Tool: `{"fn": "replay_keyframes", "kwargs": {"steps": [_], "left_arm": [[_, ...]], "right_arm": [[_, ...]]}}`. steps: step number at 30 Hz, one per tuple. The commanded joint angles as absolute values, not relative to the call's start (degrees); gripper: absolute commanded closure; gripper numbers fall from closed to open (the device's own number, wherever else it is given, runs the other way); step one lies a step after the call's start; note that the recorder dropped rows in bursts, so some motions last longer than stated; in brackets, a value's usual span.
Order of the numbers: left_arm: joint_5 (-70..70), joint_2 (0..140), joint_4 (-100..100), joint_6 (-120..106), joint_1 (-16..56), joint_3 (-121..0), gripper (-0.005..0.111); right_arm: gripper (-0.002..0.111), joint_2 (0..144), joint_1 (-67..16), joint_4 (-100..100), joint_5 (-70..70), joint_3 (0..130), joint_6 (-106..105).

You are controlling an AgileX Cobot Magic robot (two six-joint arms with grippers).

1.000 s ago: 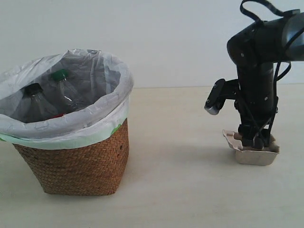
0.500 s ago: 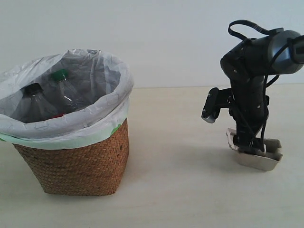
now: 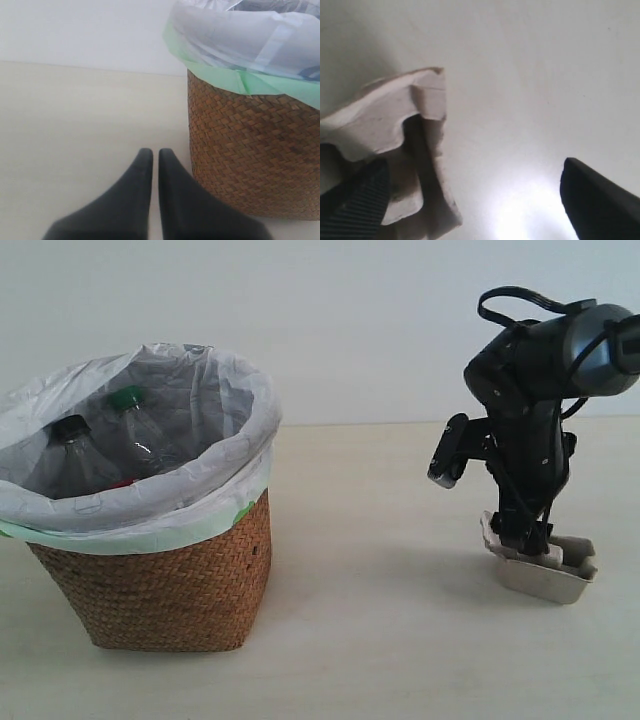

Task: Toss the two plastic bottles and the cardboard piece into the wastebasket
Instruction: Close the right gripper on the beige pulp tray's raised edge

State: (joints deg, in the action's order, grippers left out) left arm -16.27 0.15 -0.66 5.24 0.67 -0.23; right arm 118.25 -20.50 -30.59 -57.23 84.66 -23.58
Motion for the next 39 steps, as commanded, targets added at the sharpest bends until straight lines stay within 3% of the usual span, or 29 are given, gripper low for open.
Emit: {"fn": "replay_keyframes", "kwargs": {"steps": [1,21,39], "left_arm": [[-15.89,0.00,-0.94,5.55,0.55,0.00,0.103],[-15.89,0.00,-0.94,5.55,0.55,0.00,0.103],[-15.89,0.00,-0.94,5.55,0.55,0.00,0.103]], "right_arm": [[0.026,117.91,-20.00,-33.50,-57.73,84.64,-21.56],[0.026,113.51,-23.35,-35.07,-59.78,84.64,-21.53],[0.026,111.27,-23.35,-20.66,-66.94,84.64,-28.66]]}}
